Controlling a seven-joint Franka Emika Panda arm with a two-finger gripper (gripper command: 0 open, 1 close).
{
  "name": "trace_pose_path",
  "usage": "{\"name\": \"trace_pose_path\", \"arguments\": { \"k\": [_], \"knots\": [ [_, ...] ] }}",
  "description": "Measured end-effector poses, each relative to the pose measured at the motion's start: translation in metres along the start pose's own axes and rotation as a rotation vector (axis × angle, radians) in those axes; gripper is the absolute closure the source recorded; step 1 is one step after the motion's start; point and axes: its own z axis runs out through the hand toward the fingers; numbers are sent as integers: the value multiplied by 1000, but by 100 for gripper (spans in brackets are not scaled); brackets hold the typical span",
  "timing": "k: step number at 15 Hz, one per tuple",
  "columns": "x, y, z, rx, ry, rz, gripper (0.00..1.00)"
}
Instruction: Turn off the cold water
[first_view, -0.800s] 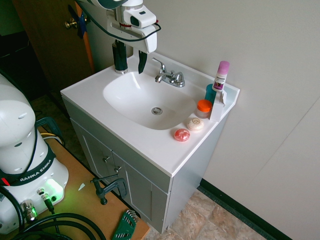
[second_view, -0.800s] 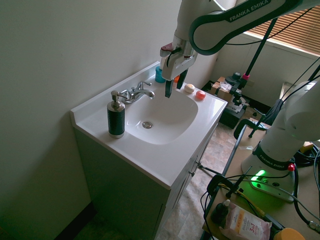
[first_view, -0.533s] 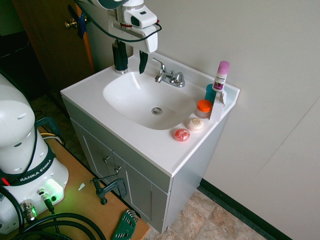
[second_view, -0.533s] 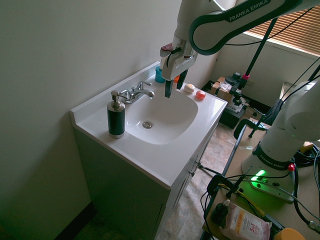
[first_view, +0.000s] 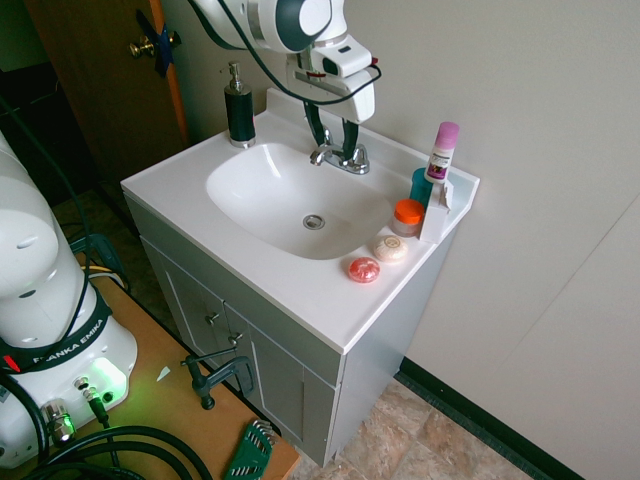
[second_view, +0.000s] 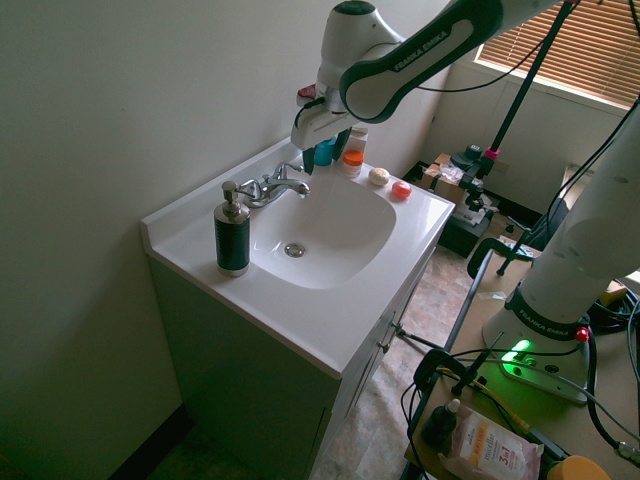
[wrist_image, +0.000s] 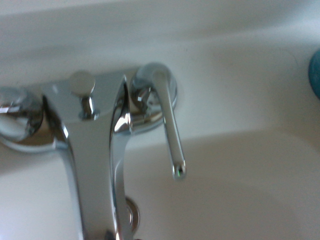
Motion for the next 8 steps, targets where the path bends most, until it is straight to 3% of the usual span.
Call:
{"name": "trace_pose_path", "arguments": {
  "k": [5,8],
  "knots": [
    [26,-33,30,-10,21,22,0],
    [34,-30,45,-34,31,31,0]
  ]
}}
